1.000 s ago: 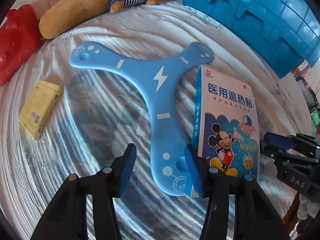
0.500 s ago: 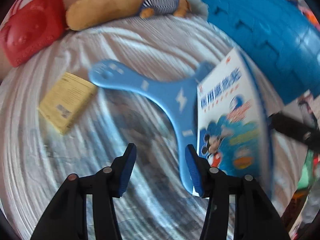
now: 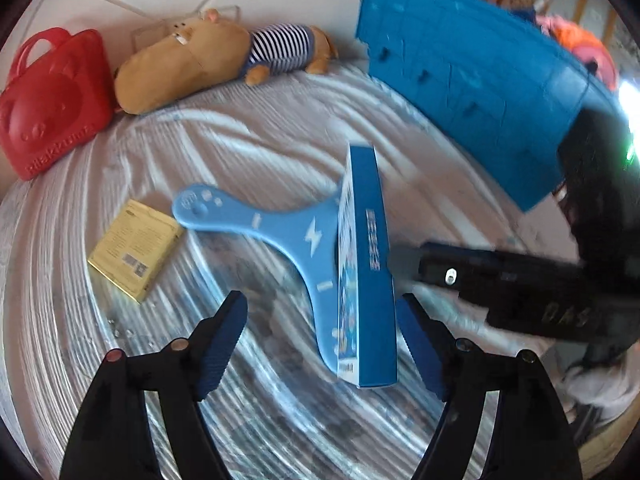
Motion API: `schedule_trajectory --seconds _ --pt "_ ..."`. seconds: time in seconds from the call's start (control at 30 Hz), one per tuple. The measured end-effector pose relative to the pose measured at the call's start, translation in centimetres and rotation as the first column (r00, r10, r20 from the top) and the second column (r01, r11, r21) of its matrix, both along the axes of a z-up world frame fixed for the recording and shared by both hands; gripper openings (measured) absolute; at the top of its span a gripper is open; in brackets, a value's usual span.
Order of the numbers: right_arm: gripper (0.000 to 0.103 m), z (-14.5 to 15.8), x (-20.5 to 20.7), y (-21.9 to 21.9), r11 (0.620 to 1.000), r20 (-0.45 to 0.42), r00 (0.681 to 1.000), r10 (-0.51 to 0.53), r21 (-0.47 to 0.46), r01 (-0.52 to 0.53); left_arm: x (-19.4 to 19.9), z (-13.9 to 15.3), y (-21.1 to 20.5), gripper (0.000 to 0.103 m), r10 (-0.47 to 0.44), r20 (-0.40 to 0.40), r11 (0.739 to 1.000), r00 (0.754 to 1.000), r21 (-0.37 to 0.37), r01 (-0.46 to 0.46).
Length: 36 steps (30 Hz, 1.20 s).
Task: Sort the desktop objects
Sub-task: 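Grasp the Mickey medicine box edge-on with left tool, then grasp the blue boomerang arm with right tool while left tool holds the medicine box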
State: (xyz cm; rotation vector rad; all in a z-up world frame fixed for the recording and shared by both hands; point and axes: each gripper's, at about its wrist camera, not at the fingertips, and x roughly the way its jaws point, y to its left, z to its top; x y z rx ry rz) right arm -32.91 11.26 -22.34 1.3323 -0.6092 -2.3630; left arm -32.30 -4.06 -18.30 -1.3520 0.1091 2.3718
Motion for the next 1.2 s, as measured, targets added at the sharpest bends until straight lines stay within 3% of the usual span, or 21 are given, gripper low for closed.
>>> schedule_trajectory --seconds 0.07,0.13,0.17,0.3,0.47,0.5,0.6,0.7,0.77,0.8,0.83,0.97,1.07,1.2 --pt "0.048 0.0 0.1 0.1 1.000 -0.001 1.000 0.008 0.008 -0.008 0.3 -0.9 0.8 0.073 -0.017 0.012 0.999 1.000 -0.027 0.017" --pt "0.048 0.1 0.3 0.2 1.000 -0.004 1.000 0.013 0.021 -0.013 0.9 -1.8 1.7 0.028 -0.033 0.036 0.999 0.999 -0.038 0.034" --pt "0.048 0.1 0.5 0.3 1.000 -0.005 1.000 0.008 0.027 -0.008 0.9 -2.1 1.9 0.023 -0.032 0.042 0.999 0.999 -0.035 0.033" --pt "0.048 0.3 1.4 1.2 0.998 -0.006 1.000 -0.021 0.064 0.022 1.0 -2.4 2.3 0.019 -0.027 0.048 0.999 0.999 -0.016 0.028" --pt "0.048 0.6 1.6 1.6 0.991 0.000 0.999 -0.044 0.130 0.044 0.7 -0.4 -0.5 0.019 0.054 -0.018 0.998 0.998 -0.012 -0.054" --pt "0.050 0.7 1.5 1.5 0.990 -0.003 0.999 -0.044 0.132 0.044 0.6 0.0 -1.6 0.019 0.082 -0.028 0.997 0.996 -0.012 -0.082" --pt "0.071 1.0 0.7 0.2 0.987 -0.019 0.999 -0.036 0.156 0.039 0.2 1.0 -5.0 0.019 0.163 -0.056 0.986 0.985 -0.014 -0.164" --pt "0.071 0.0 -0.5 -1.7 0.979 -0.006 1.000 -0.019 0.205 0.020 0.1 1.2 -8.4 0.019 0.239 -0.077 0.969 0.968 -0.036 -0.243" --pt "0.059 -1.0 -1.4 -3.1 0.971 0.009 1.000 -0.009 0.240 0.006 0.0 0.8 -10.4 0.019 0.276 -0.074 0.959 0.958 -0.038 -0.280" --pt "0.042 -1.7 -1.8 -3.8 0.964 0.023 1.000 -0.003 0.264 -0.003 -0.1 0.5 -11.4 0.019 0.294 -0.072 0.954 0.953 -0.039 -0.298" --pt "0.034 -2.4 -2.2 -4.4 0.957 0.038 0.999 0.002 0.289 -0.013 0.0 0.3 -12.1 0.019 0.300 -0.072 0.953 0.951 -0.033 -0.303" --pt "0.034 -5.1 -3.6 -6.4 0.934 0.084 0.996 0.006 0.356 -0.036 0.2 -0.6 -12.7 0.019 0.288 -0.071 0.956 0.955 -0.029 -0.291" --pt "0.046 -6.7 -4.5 -7.3 0.913 0.105 0.994 -0.006 0.407 -0.037 -0.3 -1.6 -12.4 0.019 0.277 -0.043 0.961 0.960 -0.014 -0.277" --pt "0.047 -7.7 -5.2 -8.1 0.880 0.091 0.996 -0.008 0.474 -0.036 -1.2 -3.0 -12.1 0.019 0.259 -0.013 0.966 0.966 -0.013 -0.259"
